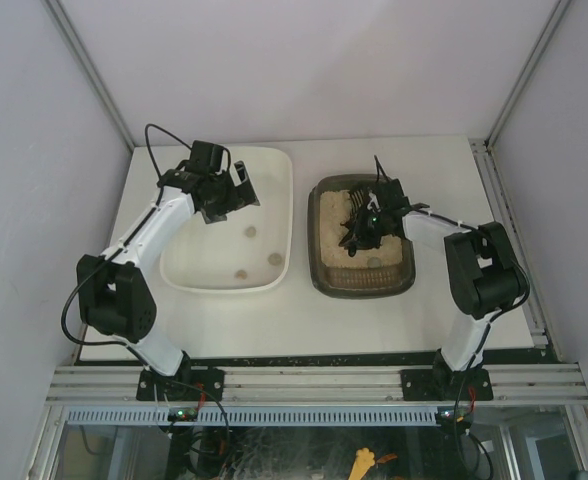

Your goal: Clean the litter box

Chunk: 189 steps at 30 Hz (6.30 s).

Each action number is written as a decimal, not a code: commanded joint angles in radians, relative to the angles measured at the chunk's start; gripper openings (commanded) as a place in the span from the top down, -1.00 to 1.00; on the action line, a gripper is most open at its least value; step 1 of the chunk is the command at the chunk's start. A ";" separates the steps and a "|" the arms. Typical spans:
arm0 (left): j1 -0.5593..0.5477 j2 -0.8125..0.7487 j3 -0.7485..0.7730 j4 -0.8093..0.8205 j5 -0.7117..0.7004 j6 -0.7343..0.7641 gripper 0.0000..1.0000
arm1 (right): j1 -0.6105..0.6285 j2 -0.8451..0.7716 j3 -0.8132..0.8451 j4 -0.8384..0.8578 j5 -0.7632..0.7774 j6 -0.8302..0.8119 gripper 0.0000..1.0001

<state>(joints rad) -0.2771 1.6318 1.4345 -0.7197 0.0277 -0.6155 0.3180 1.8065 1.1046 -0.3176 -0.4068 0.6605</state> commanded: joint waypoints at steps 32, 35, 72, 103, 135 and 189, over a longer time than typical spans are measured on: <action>0.144 -0.286 -0.138 -0.113 0.006 0.201 -0.96 | -0.037 -0.478 -0.568 0.609 -0.336 0.159 1.00; 0.186 -0.336 -0.146 -0.130 0.010 0.215 -0.96 | -0.039 -0.492 -0.663 0.793 -0.378 0.217 1.00; 0.312 -0.379 -0.170 -0.189 -0.051 0.191 -0.95 | -0.092 -0.159 -0.910 1.689 -0.430 0.737 1.00; 0.312 -0.364 -0.172 -0.181 -0.023 0.195 -0.94 | 0.013 -0.289 -0.816 1.421 -0.379 0.673 1.00; 0.328 -0.383 -0.152 -0.173 -0.109 0.217 -0.95 | 0.089 -0.555 -0.512 0.643 -0.375 0.294 1.00; 0.647 -0.491 -0.289 -0.199 0.187 0.321 -0.99 | 0.636 -0.046 0.805 -0.992 0.867 -0.060 1.00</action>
<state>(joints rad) 0.4088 1.1728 1.1645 -0.9379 0.1886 -0.3264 1.0573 1.9900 1.9816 -1.2167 0.5724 0.5068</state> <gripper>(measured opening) 0.996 0.130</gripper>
